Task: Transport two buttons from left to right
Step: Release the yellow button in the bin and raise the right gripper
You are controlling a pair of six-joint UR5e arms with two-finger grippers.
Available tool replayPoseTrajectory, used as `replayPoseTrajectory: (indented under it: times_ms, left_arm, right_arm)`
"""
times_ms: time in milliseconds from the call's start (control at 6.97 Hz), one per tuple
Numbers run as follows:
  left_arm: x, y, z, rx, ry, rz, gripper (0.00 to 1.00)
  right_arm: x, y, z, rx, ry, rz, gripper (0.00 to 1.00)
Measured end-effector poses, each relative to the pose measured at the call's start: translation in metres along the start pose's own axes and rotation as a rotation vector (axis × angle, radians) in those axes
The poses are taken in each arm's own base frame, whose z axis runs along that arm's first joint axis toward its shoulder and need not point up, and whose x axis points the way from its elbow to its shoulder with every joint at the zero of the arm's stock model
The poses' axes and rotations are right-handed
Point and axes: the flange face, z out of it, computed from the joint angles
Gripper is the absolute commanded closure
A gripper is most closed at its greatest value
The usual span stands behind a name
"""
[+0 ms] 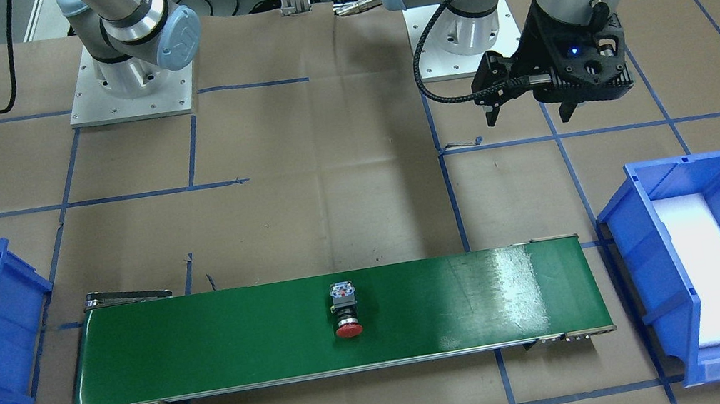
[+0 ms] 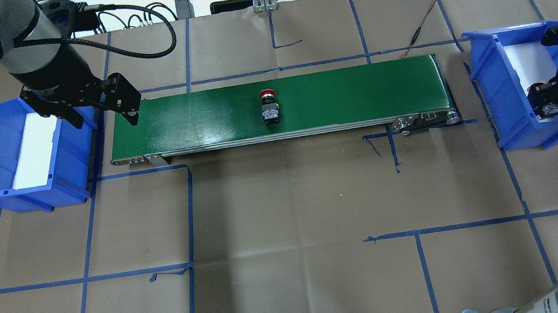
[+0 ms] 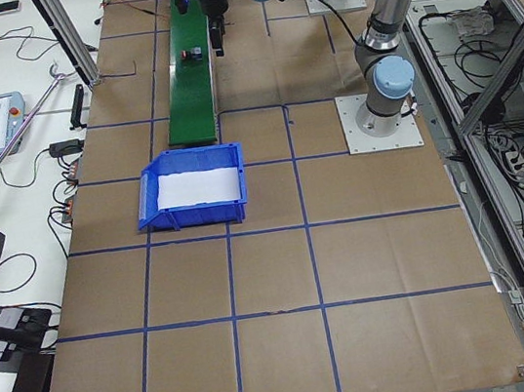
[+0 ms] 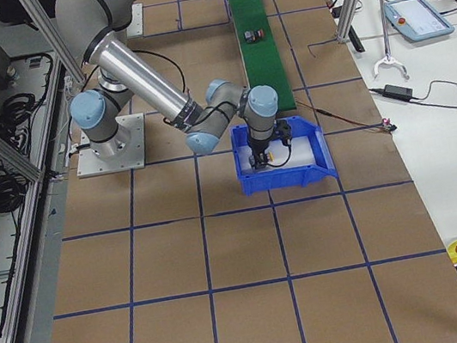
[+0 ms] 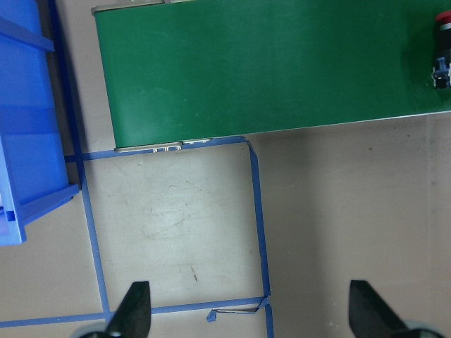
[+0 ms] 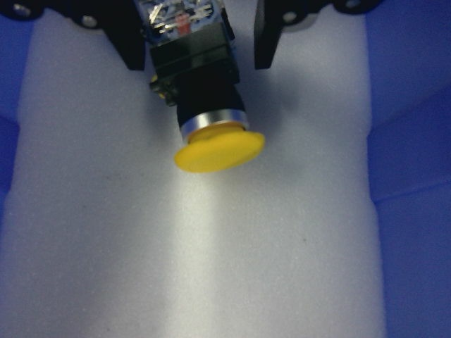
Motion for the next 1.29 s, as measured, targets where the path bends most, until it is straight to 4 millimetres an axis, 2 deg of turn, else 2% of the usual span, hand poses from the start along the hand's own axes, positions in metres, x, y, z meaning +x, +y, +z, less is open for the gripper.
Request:
replayPoseTrajectory:
  times_ms: [143, 287, 430, 574, 861, 1004, 1148, 1291]
  left_arm:
    - [0.000, 0.000, 0.000, 0.000, 0.000, 0.000, 0.00]
    - [0.000, 0.000, 0.000, 0.001, 0.000, -0.001, 0.00]
    - [0.000, 0.000, -0.001, 0.001, 0.000, -0.002, 0.00]
    - [0.000, 0.000, -0.001, 0.001, 0.000, -0.004, 0.00]
    - [0.000, 0.000, -0.001, 0.002, 0.000, -0.005, 0.00]
    - [0.000, 0.000, -0.001, 0.002, 0.000, -0.005, 0.00]
    - [0.000, 0.000, -0.001, 0.002, 0.000, -0.006, 0.00]
    - [0.000, 0.000, -0.001, 0.002, 0.001, -0.007, 0.00]
  right_arm:
    - [0.000, 0.000, -0.002, 0.004, 0.004, -0.001, 0.01]
    - [0.001, -0.003, -0.014, 0.021, 0.017, -0.002, 0.01]
    - [0.003, -0.010, -0.039, 0.056, 0.044, -0.001, 0.01]
    - [0.004, -0.017, -0.074, 0.092, 0.072, -0.002, 0.01]
    - [-0.011, -0.034, -0.144, 0.114, 0.086, 0.007, 0.01]
    - [-0.031, -0.048, -0.180, 0.108, 0.076, 0.026, 0.01]
    - [-0.067, -0.061, -0.211, 0.089, 0.055, 0.047, 0.01]
    - [-0.117, -0.072, -0.229, 0.073, 0.038, 0.067, 0.01]
